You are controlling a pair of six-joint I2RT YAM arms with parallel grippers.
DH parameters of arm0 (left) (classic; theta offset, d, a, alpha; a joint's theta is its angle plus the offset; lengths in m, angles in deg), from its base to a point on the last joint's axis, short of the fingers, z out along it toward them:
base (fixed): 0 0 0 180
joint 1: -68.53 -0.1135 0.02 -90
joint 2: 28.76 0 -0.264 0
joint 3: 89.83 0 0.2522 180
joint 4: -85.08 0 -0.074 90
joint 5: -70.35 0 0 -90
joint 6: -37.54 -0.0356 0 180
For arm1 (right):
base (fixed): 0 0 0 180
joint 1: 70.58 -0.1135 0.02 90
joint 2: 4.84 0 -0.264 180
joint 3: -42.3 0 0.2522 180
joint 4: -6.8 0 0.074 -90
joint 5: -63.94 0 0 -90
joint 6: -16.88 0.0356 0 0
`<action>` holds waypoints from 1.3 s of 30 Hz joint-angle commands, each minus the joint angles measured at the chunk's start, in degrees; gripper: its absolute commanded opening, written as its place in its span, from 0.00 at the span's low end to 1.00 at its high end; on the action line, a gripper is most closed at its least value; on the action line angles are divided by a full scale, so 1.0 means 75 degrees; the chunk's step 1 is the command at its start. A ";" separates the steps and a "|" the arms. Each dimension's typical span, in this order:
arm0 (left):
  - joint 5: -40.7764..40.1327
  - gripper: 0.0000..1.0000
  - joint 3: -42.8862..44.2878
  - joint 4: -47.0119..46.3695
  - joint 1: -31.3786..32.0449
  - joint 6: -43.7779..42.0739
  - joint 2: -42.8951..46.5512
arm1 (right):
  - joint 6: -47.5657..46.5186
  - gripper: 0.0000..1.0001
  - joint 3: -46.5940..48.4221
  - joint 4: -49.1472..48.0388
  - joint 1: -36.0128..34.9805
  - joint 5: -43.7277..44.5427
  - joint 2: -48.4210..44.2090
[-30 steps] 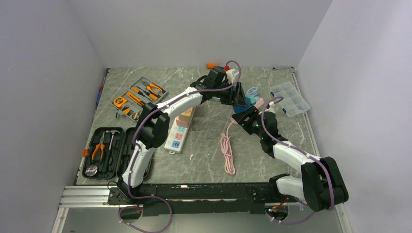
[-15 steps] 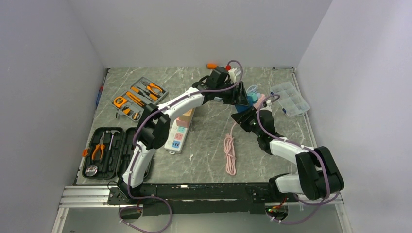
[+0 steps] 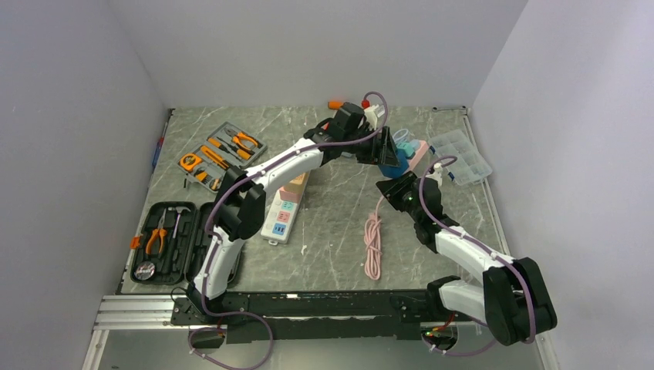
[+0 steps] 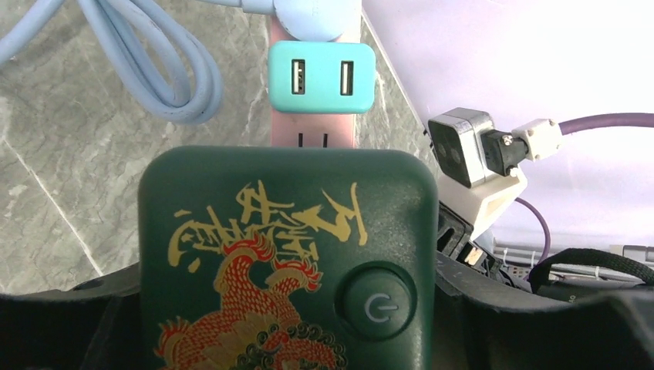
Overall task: Pull the plug off the socket
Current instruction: Remove the plug from the socket, then place the plug at the center of the board.
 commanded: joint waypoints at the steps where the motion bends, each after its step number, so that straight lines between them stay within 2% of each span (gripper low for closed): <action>1: 0.0602 0.00 0.0226 -0.0598 -0.0170 -0.0243 0.1203 | -0.0031 0.00 -0.0057 -0.0040 0.0330 0.0449 0.0099; 11: 0.0496 0.00 0.0109 -0.0353 -0.0360 -0.0435 0.1540 | 0.0386 0.00 -0.0094 0.0783 0.0362 0.1417 0.0320; 22: 0.1114 0.00 -0.0313 -0.0844 -0.0946 0.0265 0.2126 | 0.0277 0.00 -0.0553 -0.0030 0.0432 0.1535 0.1185; 26: 0.1226 0.00 -0.0532 -0.0744 -0.1065 0.0001 0.2206 | 0.0115 0.00 -0.0531 -0.0254 0.0440 0.1310 0.1265; 28: 0.1242 0.00 -0.0855 -0.0511 -0.1086 -0.0450 0.2266 | -0.0035 0.00 -0.0540 -0.0391 0.0440 0.1091 0.1122; 31: 0.0881 0.00 -0.1194 0.0404 -0.1061 -0.1820 0.2237 | -0.0330 0.00 -0.0614 -0.0573 0.0438 0.0713 0.0820; 34: 0.0191 0.00 -0.1871 0.0894 -0.0932 -0.3425 0.2335 | -0.0564 0.00 -0.0786 -0.0692 0.0438 0.0358 0.0490; 39: -0.0684 0.00 -0.2429 0.1710 -0.0657 -0.5346 0.2186 | -0.0887 0.00 -0.1090 -0.0972 0.0440 -0.0340 0.0142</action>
